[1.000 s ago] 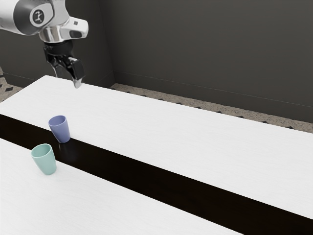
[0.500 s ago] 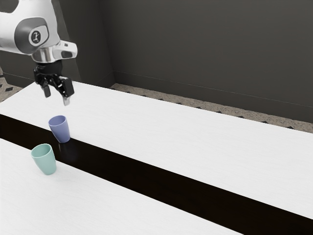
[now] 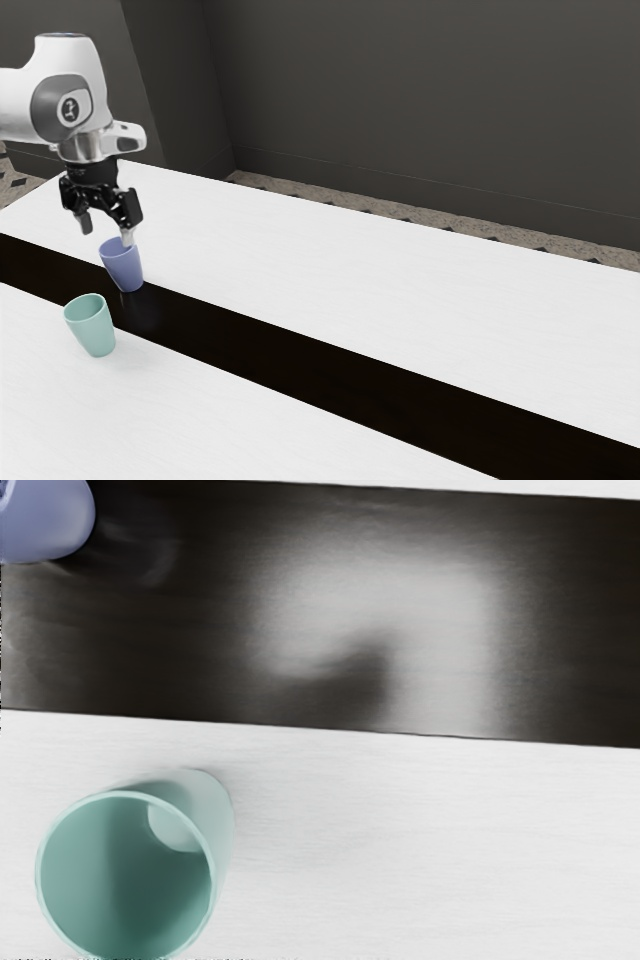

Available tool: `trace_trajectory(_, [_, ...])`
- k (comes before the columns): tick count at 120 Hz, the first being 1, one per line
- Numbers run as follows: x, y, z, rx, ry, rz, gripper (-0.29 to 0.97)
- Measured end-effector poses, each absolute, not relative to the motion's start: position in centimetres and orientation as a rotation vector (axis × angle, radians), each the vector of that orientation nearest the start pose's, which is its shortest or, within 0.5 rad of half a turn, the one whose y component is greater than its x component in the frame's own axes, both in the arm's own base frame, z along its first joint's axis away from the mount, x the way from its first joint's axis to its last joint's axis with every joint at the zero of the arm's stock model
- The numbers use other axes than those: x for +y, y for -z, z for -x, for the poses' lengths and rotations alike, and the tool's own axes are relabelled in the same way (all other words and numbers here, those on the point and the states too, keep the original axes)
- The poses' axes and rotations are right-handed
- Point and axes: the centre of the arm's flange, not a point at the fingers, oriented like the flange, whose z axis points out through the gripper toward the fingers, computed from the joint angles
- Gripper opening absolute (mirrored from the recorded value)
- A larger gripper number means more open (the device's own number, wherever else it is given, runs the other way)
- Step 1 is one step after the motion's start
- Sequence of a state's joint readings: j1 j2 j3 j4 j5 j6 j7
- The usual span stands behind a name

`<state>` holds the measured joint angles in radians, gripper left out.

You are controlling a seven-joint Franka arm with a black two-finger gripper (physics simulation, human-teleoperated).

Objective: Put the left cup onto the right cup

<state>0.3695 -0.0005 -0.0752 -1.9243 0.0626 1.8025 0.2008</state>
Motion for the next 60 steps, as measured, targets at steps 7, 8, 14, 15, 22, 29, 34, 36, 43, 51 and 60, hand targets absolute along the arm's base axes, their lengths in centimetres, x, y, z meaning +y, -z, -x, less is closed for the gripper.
trace_trajectory(7, [17.0, -47.0, -52.1, -0.138, -0.216, 3.111, 0.68])
trace_trajectory(8, [17.1, -46.9, -52.1, -0.141, -0.217, 3.112, 0.68])
trace_trajectory(14, [17.6, -46.5, -52.1, -0.158, -0.219, 3.115, 0.68])
trace_trajectory(15, [17.7, -46.5, -52.1, -0.161, -0.219, 3.115, 0.68])
trace_trajectory(22, [18.3, -46.0, -52.2, -0.177, -0.22, 3.118, 0.68])
trace_trajectory(29, [18.9, -45.3, -52.4, -0.189, -0.219, 3.121, 0.68])
trace_trajectory(34, [19.3, -44.8, -52.5, -0.193, -0.217, 3.123, 0.68])
trace_trajectory(36, [19.5, -44.6, -52.6, -0.194, -0.215, 3.124, 0.68])
trace_trajectory(43, [20.0, -44.1, -53.0, -0.196, -0.21, 3.126, 0.68])
trace_trajectory(51, [20.6, -43.5, -53.3, -0.196, -0.201, 3.128, 0.68])
trace_trajectory(60, [21.2, -42.9, -53.8, -0.19, -0.187, 3.13, 0.68])
